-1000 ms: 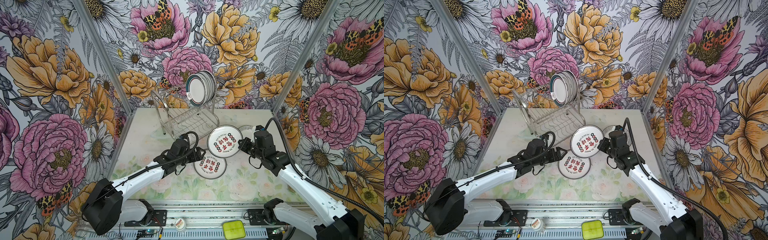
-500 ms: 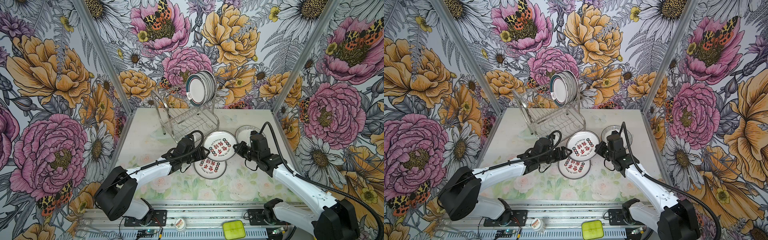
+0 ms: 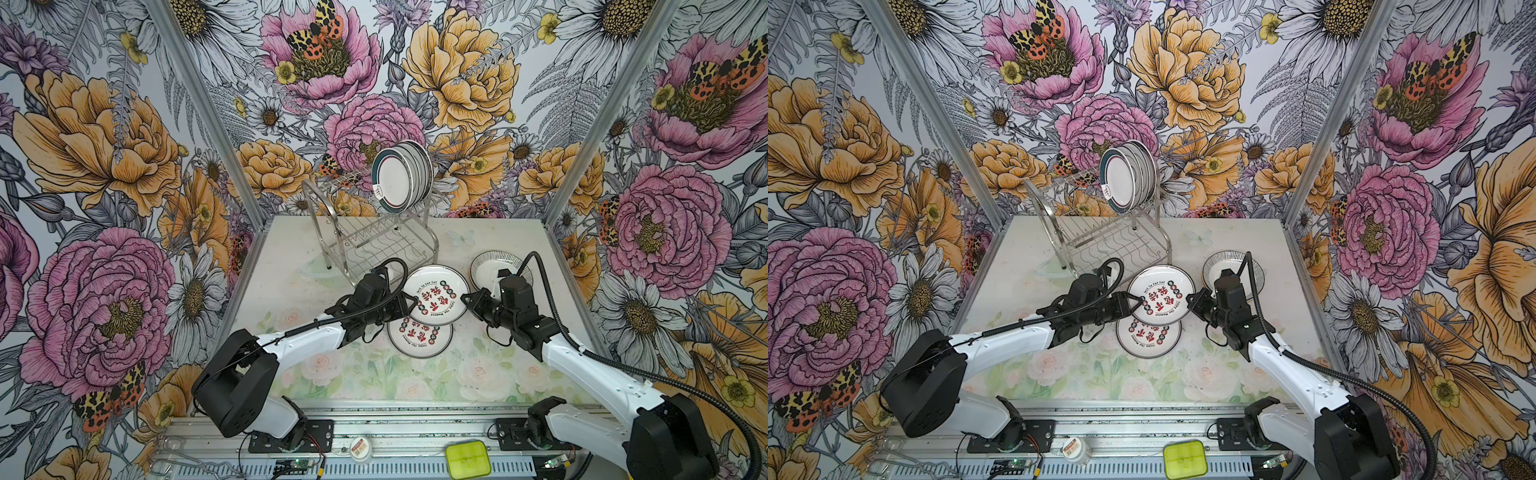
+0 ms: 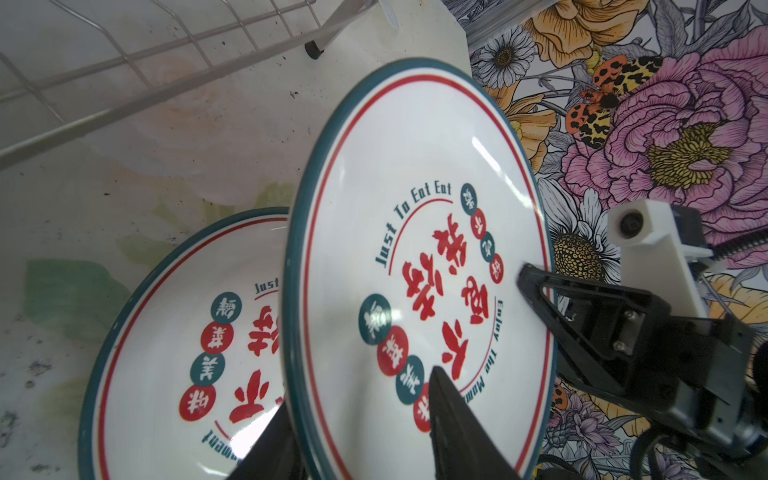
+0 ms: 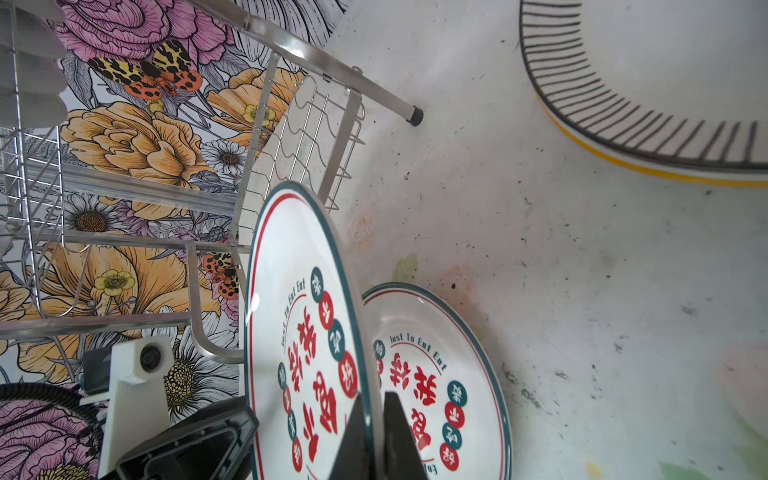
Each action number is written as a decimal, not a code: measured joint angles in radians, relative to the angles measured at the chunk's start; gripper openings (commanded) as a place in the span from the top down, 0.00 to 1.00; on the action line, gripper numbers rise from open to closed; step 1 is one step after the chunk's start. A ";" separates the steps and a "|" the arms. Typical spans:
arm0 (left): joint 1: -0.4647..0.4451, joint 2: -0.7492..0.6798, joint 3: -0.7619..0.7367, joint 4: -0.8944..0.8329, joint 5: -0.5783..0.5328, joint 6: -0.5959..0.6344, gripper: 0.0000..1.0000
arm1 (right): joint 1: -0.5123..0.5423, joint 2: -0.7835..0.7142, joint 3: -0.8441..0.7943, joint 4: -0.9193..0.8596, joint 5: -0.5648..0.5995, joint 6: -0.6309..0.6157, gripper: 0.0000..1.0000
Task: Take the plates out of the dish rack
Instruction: 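Grasp the plate rim with the left gripper while the right gripper holds it, then lower the plate flat onto the first plate and open the right gripper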
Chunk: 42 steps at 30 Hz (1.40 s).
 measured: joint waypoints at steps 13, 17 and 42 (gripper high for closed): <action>0.001 0.021 0.002 0.027 0.004 -0.023 0.76 | -0.007 0.007 -0.018 0.056 -0.036 0.012 1.00; 0.008 0.021 0.005 0.037 0.003 -0.066 0.84 | -0.011 0.013 -0.024 0.064 -0.040 0.022 1.00; 0.018 0.015 0.005 0.049 -0.007 -0.072 1.00 | -0.006 0.088 -0.031 0.069 -0.098 -0.015 0.57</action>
